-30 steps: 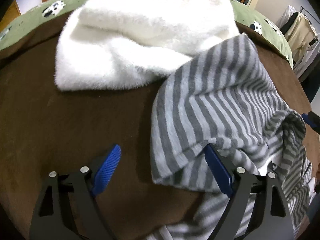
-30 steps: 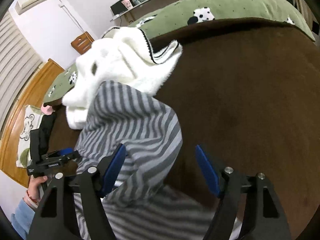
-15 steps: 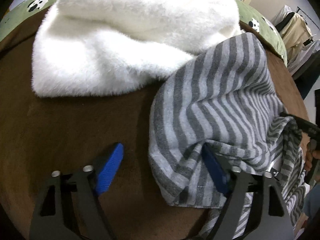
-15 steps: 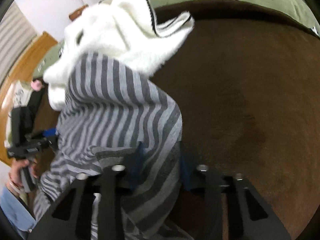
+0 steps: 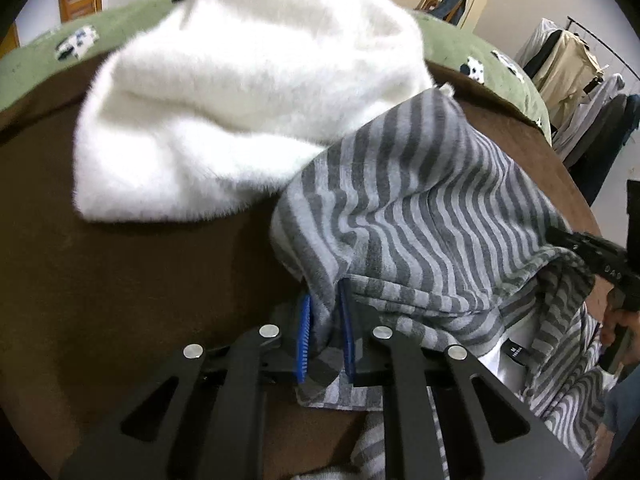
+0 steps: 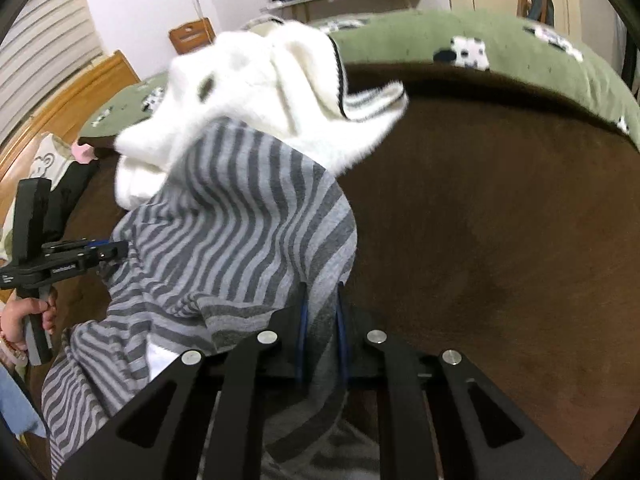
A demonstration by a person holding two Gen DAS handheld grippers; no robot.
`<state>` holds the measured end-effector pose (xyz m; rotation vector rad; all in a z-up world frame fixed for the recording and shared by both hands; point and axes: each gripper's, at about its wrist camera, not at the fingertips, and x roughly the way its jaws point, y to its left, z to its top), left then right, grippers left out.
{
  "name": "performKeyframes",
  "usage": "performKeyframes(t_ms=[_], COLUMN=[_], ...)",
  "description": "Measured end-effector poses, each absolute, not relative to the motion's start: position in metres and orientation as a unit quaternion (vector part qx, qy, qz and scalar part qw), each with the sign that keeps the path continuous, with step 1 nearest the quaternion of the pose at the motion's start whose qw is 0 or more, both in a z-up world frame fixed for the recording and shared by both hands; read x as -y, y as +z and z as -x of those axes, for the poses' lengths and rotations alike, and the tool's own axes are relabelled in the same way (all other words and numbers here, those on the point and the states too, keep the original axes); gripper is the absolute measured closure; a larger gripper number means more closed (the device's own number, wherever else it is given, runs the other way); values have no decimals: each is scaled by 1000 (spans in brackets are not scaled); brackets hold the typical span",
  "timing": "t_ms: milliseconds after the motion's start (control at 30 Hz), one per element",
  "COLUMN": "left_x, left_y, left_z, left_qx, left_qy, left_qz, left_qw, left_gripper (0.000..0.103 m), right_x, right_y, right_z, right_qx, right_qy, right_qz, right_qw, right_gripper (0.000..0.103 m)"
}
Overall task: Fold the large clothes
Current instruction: 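Lift the hood with both tools and fold it over the body toward the hem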
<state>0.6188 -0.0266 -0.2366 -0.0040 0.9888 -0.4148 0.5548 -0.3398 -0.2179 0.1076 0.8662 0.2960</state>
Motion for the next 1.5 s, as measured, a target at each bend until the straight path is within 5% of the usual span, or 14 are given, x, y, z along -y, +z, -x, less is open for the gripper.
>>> performKeyframes(t_ms=[533,933,1500], left_x=[39,27,18], left_y=[-186,-166,-214], left_z=[-544,-480,-402], left_qx=[-383,-321,-386], left_qy=[-166,-176,-207], left_qz=[-114,-105,-125], left_qw=[902,925,890], left_gripper=[90,90,90], right_x=[333,325,323], right_y=[-185,-176,-222], right_z=[-475,-422,-359], right_qx=[-353,-327,-392], right_qy=[167,192,195], right_qz=[-20,-17,6], right_qw=[920,925,899], right_gripper=[91,91,90])
